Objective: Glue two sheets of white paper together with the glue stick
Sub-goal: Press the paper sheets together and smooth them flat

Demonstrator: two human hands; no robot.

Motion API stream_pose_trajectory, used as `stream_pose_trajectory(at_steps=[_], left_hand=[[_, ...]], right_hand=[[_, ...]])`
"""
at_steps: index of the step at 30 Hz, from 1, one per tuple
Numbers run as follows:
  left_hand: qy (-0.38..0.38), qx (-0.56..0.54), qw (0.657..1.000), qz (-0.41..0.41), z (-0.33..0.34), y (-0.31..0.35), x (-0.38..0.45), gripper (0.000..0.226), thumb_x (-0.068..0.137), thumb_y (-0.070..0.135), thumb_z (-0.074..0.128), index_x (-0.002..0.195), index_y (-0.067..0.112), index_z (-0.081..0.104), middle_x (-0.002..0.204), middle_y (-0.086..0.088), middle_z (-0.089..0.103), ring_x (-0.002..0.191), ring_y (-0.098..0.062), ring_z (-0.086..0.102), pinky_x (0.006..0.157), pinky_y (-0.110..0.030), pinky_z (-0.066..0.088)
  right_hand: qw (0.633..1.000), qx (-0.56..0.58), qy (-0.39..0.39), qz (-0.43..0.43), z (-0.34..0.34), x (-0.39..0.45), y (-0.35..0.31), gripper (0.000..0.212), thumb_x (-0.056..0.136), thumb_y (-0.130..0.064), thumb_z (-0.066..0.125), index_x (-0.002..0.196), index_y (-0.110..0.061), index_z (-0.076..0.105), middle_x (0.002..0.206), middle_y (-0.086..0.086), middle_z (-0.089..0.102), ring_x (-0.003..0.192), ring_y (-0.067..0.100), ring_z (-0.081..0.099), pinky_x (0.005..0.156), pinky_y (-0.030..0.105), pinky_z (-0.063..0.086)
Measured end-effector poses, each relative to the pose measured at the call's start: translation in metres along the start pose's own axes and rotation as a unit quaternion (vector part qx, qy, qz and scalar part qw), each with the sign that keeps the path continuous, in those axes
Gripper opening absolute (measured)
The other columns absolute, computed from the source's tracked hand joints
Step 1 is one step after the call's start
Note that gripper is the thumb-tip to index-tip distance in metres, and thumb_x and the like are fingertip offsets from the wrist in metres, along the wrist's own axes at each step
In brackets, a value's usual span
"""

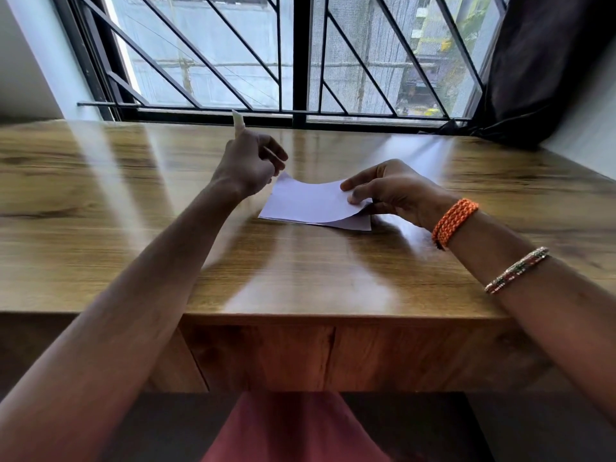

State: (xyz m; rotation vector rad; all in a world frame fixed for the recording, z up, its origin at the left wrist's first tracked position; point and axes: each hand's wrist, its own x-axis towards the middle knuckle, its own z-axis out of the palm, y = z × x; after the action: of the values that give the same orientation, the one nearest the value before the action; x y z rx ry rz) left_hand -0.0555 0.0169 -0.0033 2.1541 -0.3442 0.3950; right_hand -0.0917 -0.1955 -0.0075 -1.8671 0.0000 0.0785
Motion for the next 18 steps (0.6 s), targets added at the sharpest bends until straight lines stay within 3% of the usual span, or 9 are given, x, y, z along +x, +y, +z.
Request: stream_pose_trajectory(at_steps=[2,3,4,6,7,12,16,18], left_hand=[[-0.036,0.054,0.993,0.094,0.000,0.002,-0.001,0.040,0.069,-0.013,0.040,0.089,0.004,0.070,0.073,0.003,0.066,0.066,0.010,0.060,0.104,-0.060,0.033],[-0.062,0.074,0.988,0.122,0.001,0.003,-0.002,0.040,0.069,-0.013,0.041,0.089,0.006,0.071,0.074,0.004,0.067,0.070,0.010,0.060,0.106,-0.056,0.033],[-0.086,0.087,0.983,0.135,0.002,0.004,-0.002,0.040,0.071,-0.013,0.043,0.091,0.007,0.071,0.079,0.002,0.068,0.078,0.003,0.063,0.104,-0.043,0.039],[-0.125,0.114,0.976,0.136,0.004,0.003,-0.005,0.039,0.075,-0.011,0.047,0.098,0.010,0.071,0.093,-0.001,0.070,0.093,-0.013,0.064,0.085,-0.021,0.044],[-0.142,0.134,0.972,0.131,0.005,0.001,-0.005,0.037,0.077,-0.007,0.050,0.101,0.012,0.071,0.098,0.000,0.070,0.098,-0.015,0.062,0.083,-0.020,0.043],[-0.218,0.190,0.952,0.095,0.006,-0.010,-0.001,0.038,0.082,0.011,0.060,0.119,0.018,0.061,0.125,-0.002,0.062,0.124,-0.021,0.047,0.107,-0.040,0.034],[-0.222,0.223,0.947,0.074,0.005,-0.016,0.002,0.044,0.084,0.025,0.061,0.127,0.025,0.052,0.134,0.003,0.054,0.131,-0.023,0.039,0.109,-0.048,0.027],[-0.212,0.253,0.942,0.063,0.006,-0.018,0.002,0.046,0.085,0.032,0.059,0.130,0.028,0.048,0.137,0.007,0.051,0.132,-0.023,0.036,0.104,-0.045,0.025]], right_hand=[[1.000,0.000,0.002,0.001,0.000,-0.001,-0.001,0.029,0.075,0.013,0.062,0.103,0.008,0.066,0.076,0.009,0.062,0.049,0.003,0.063,0.046,0.014,0.049],[1.000,-0.001,0.004,0.001,0.001,-0.002,-0.001,0.029,0.075,0.013,0.061,0.103,0.008,0.066,0.076,0.009,0.062,0.049,0.003,0.063,0.046,0.014,0.049],[1.000,-0.002,0.005,0.000,0.001,-0.002,-0.002,0.029,0.076,0.013,0.061,0.104,0.008,0.066,0.075,0.009,0.062,0.048,0.003,0.062,0.046,0.014,0.049],[1.000,-0.002,0.005,0.000,0.002,-0.003,-0.002,0.029,0.076,0.014,0.061,0.104,0.009,0.065,0.073,0.009,0.061,0.046,0.003,0.061,0.045,0.014,0.049],[1.000,-0.002,0.005,0.001,0.002,-0.004,-0.002,0.029,0.076,0.014,0.061,0.104,0.009,0.065,0.072,0.009,0.060,0.045,0.003,0.061,0.044,0.014,0.048],[1.000,-0.013,0.010,-0.003,0.003,-0.005,-0.004,0.029,0.076,0.014,0.060,0.104,0.008,0.066,0.071,0.008,0.059,0.043,0.002,0.060,0.043,0.013,0.047],[1.000,-0.018,0.009,-0.006,0.003,-0.005,-0.003,0.029,0.076,0.014,0.061,0.104,0.008,0.066,0.074,0.009,0.060,0.048,0.004,0.061,0.044,0.014,0.048],[1.000,-0.018,0.008,-0.004,0.003,-0.004,-0.002,0.029,0.076,0.013,0.061,0.104,0.007,0.066,0.075,0.008,0.061,0.051,0.005,0.061,0.044,0.014,0.048]])
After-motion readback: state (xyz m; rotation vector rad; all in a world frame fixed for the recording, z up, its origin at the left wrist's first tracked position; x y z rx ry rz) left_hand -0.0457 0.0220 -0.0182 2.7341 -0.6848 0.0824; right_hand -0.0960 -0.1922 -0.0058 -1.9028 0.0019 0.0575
